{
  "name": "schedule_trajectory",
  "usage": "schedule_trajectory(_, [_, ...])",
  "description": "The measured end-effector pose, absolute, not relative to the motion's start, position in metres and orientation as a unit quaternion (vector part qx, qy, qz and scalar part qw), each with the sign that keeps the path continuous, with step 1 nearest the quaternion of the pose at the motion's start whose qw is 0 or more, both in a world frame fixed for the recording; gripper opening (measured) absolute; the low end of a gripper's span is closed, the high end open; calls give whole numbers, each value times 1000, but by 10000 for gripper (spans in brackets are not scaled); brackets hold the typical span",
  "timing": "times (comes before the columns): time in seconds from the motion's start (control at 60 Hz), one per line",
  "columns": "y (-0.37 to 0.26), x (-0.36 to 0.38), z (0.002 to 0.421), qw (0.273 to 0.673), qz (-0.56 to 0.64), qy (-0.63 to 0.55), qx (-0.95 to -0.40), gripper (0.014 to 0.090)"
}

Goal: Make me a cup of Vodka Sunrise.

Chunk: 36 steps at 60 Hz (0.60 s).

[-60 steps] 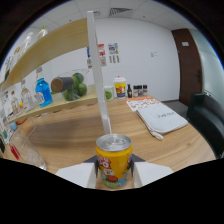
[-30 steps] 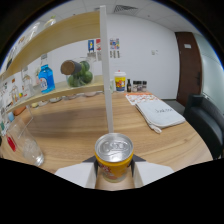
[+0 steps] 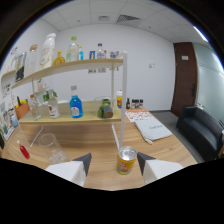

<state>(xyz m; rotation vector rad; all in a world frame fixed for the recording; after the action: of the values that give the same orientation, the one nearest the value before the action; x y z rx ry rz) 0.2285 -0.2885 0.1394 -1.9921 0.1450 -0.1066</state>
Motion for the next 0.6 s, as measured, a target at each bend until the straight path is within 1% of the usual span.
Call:
schedule_trajectory(0.067, [-302, 201, 153, 549, -35, 54, -833, 854])
schedule_trajectory(0.15, [-317, 164, 159, 554, -24, 42, -831, 853])
schedule_trajectory(0.283, [-335, 107, 148, 548, -5, 26, -836, 852])
schedule_trajectory(0.35, [-338, 82, 141, 547, 2, 20, -837, 864])
schedule_trajectory(0.467, [-334, 46, 138, 546, 8, 10, -837, 863])
schedule_trajectory(0.6, [-304, 9, 166, 577, 21, 1, -816, 866])
